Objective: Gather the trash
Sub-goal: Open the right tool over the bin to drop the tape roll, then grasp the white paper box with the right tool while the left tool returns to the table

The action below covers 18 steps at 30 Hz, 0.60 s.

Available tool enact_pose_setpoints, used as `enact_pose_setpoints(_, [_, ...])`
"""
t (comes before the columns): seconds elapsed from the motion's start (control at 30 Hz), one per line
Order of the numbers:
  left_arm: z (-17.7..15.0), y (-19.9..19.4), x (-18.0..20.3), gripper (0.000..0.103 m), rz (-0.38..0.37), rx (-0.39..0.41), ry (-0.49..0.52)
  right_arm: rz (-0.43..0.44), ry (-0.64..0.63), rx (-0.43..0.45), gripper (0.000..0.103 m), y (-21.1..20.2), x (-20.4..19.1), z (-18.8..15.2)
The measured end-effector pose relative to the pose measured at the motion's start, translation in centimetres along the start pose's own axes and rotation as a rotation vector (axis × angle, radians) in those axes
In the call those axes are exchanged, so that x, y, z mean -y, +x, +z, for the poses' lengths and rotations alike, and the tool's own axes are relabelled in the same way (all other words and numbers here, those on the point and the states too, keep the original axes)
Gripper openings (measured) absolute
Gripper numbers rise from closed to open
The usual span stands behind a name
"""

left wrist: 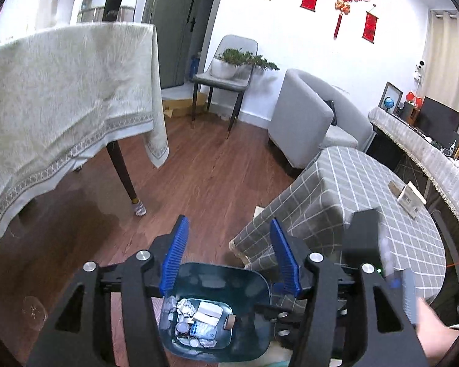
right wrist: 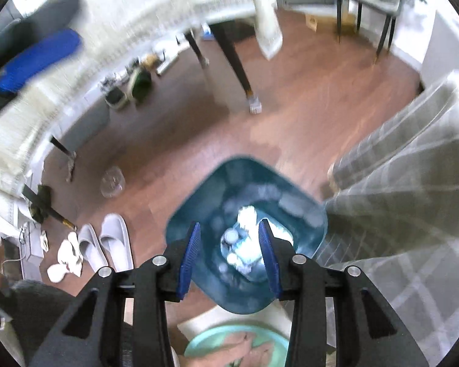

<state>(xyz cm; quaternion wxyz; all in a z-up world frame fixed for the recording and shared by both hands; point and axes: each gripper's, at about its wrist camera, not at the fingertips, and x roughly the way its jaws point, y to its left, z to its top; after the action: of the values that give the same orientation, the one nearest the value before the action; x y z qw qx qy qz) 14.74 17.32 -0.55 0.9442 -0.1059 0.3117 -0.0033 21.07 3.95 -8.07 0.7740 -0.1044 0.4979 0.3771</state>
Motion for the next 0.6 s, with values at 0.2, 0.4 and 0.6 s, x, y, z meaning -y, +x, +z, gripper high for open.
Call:
enact_pose_setpoints(0.2, [1.4,-0.9,2.3,0.065,0.004,0.034,0.034,-0.088,0.018,0.157,0.04,-6.4,2.5,0.9])
enact_pose_setpoints(0.4, [2.6,-0.6,5.9,0.07,-0.07,0.035,0.055,-0.226,0.088,0.28,0.05,-11.7,7.3,0.4])
enact_pose_setpoints(0.6, [3.4,0.0,10.1,0.075,-0.109,0.033,0.104,-0.336,0.208,0.389,0.07,-16.7,12.6,-1.6])
